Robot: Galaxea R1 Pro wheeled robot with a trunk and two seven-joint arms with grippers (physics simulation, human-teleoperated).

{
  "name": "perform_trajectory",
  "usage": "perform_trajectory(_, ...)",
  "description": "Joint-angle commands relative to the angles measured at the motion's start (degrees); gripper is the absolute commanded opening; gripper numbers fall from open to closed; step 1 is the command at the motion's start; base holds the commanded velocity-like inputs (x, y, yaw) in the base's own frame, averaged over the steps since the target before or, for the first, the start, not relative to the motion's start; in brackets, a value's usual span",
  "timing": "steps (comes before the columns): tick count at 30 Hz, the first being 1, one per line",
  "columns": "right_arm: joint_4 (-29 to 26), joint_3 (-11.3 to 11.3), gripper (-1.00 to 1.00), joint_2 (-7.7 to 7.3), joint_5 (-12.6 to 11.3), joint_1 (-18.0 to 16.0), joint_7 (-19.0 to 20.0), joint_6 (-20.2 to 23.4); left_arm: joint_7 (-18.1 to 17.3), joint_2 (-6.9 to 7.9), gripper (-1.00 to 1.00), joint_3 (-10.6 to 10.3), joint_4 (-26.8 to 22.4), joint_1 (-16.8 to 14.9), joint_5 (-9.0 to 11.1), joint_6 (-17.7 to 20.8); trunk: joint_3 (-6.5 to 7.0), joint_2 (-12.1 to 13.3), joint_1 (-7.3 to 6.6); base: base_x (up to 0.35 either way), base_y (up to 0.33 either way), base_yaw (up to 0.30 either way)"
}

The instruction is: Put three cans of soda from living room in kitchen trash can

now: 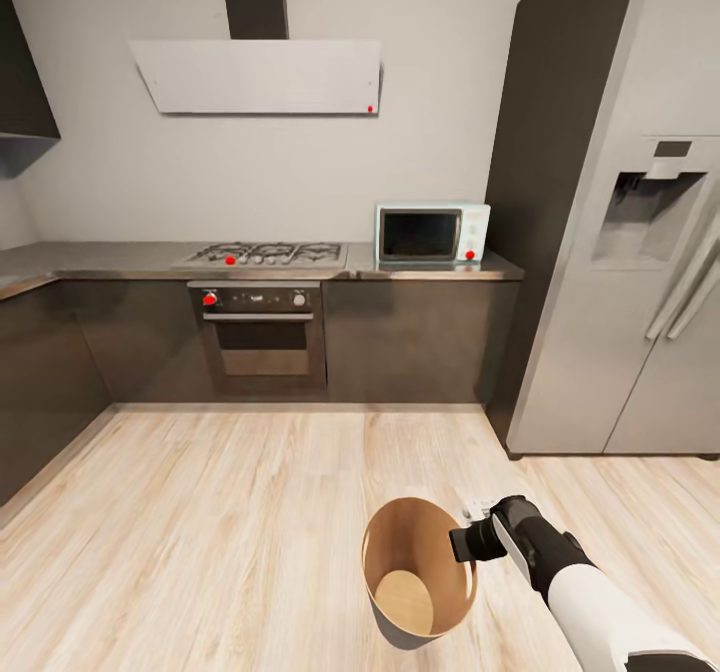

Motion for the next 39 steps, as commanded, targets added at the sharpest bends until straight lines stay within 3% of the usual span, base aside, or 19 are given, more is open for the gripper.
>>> perform_trajectory(1,-0.02,-0.15,-1.00,0.01,-1.09,-0.01,0.35,0.20,-0.01,0.00,1.00,0.01,0.00,0.00,-0.01,0.00,0.19,0.41,-0.23,0.000,0.000,0.000)
perform_trajectory(10,-0.03,-0.02,-1.00,-0.45,-0.80,0.65,0.22,0.09,0.05,0.08,1.00,-0.18,-0.04,0.00,0.14,-0.45,0.37,0.81,-0.45,-0.026,0.000,0.000)
perform_trajectory(13,-0.09,0.26,-1.00,-1.17,-0.86,2.36,0.24,-0.39,0.05,0.08,1.00,-0.12,0.05,0.00,0.01,-0.44,0.37,0.81,-0.45,-0.233,0.000,0.000)
perform_trajectory(18,-0.19,0.42,-1.00,-3.16,-0.91,4.73,0.18,-0.89,0.06,0.08,1.00,-0.01,0.08,0.00,-0.02,-0.43,0.37,0.81,-0.45,-0.301,0.000,0.000)
perform_trajectory(21,0.08,0.40,-1.00,-4.89,-1.00,6.18,0.24,-3.53,0.06,0.06,1.00,-0.01,0.09,0.00,-0.05,-0.39,0.37,0.81,-0.45,-0.319,0.000,0.000)
perform_trajectory(22,0.33,0.39,-1.00,-5.74,-1.04,7.38,0.29,-6.26,0.06,0.05,1.00,0.00,0.09,0.00,-0.05,-0.37,0.37,0.81,-0.45,-0.322,0.000,0.000)
perform_trajectory(24,0.43,0.35,-1.00,-6.20,-1.09,8.65,0.40,-8.44,0.06,0.05,1.00,0.02,0.09,0.00,-0.05,-0.36,0.37,0.81,-0.45,-0.323,0.000,0.000)
perform_trajectory(39,0.51,0.20,-1.00,-6.59,-1.19,10.27,0.99,-10.86,0.06,0.08,1.00,-0.13,0.01,0.00,0.06,-0.43,-0.08,0.81,-0.45,-0.324,0.000,0.000)
